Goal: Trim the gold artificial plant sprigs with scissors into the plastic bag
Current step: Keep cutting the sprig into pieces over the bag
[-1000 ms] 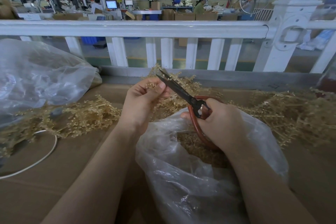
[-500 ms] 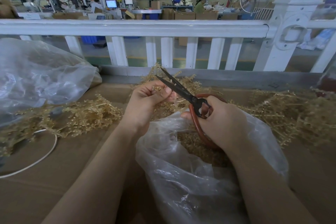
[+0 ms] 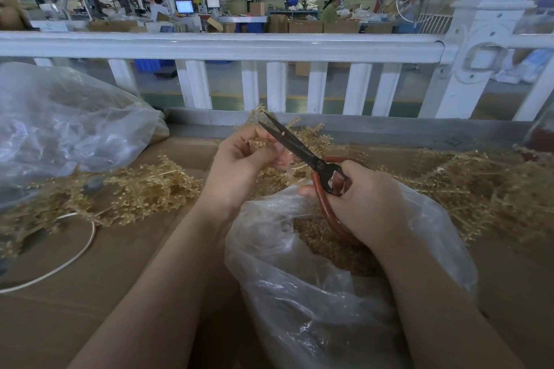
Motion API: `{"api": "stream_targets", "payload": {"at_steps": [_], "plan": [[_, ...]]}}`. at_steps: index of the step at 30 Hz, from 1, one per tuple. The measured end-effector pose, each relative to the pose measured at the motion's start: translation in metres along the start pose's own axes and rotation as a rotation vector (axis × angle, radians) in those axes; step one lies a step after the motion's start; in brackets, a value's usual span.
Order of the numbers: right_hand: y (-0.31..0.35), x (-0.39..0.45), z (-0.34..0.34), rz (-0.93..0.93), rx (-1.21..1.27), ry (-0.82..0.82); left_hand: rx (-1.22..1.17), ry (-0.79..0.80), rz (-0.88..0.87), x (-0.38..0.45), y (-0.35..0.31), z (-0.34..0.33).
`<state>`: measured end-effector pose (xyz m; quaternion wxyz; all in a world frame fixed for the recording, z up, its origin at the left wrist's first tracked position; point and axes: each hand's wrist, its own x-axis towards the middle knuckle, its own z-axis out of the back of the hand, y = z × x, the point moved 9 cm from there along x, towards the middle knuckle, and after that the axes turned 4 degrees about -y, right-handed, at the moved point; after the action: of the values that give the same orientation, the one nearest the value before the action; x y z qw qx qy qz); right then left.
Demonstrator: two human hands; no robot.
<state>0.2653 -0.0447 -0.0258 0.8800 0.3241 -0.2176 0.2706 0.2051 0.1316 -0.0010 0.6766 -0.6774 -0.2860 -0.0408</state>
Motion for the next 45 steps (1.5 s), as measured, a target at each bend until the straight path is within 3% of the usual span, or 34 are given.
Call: {"api": "stream_targets", "payload": {"at_steps": [15, 26, 35, 42, 45], "plan": [[-0.001, 0.001, -0.003, -0.034, 0.029, 0.055, 0.095, -0.017, -0.048, 0.0, -0.005, 0.0], [0.003, 0.001, 0.002, -0.02, 0.076, -0.002, 0.061, -0.034, -0.044, 0.001, -0.005, -0.001], [-0.011, 0.001, -0.001, -0.157, 0.206, -0.015, -0.081, -0.247, 0.195, 0.0, 0.02, 0.021], [-0.018, 0.0, 0.013, -0.196, 0.174, -0.165, -0.081, -0.29, 0.315, -0.005, 0.033, 0.019], [-0.013, 0.0, 0.01, -0.17, 0.16, -0.137, -0.066, -0.327, 0.346, -0.007, 0.038, 0.024]]}}
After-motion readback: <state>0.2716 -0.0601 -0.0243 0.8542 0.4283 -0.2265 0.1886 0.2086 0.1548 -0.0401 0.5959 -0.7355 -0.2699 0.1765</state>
